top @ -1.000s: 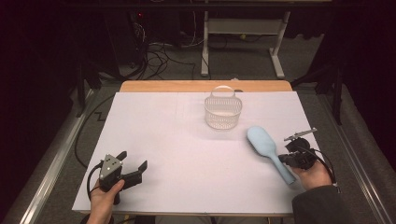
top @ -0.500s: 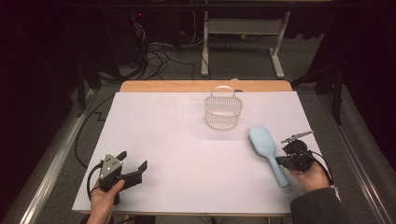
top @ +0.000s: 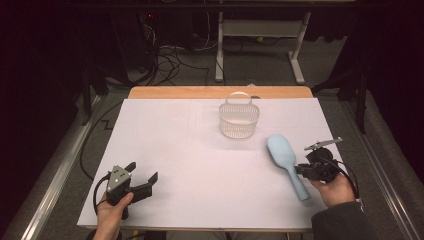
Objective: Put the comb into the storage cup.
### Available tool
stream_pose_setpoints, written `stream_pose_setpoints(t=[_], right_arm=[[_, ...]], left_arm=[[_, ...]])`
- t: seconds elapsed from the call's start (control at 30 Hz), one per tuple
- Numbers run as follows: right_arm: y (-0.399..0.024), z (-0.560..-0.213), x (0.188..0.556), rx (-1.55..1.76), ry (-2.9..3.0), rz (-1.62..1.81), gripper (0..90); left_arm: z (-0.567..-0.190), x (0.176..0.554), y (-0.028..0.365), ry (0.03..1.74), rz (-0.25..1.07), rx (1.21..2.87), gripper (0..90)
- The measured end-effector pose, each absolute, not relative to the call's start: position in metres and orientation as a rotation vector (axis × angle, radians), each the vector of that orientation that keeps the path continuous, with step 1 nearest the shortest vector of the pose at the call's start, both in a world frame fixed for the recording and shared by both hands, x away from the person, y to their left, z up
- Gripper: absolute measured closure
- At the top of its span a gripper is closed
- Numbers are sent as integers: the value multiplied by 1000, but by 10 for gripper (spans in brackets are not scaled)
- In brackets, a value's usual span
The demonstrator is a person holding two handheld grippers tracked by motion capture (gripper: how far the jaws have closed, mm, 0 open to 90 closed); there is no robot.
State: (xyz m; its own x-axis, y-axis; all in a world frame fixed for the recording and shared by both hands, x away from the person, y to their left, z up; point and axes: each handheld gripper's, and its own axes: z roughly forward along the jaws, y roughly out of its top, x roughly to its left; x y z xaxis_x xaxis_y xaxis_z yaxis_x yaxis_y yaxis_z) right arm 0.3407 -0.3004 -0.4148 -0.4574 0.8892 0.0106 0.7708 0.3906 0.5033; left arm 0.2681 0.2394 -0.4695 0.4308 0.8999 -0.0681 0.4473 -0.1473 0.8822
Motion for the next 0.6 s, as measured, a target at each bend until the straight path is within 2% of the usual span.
stream_pose_setpoints(t=[0.23, 0.6], right_arm=[[-293, -412, 339, 1447, 2409, 656, 676], [-278, -420, 347, 1446, 2437, 595, 622]], left_arm=[[-469, 268, 239, 1161, 627, 1774, 152], [-469, 269, 237, 1151, 634, 1794, 151]])
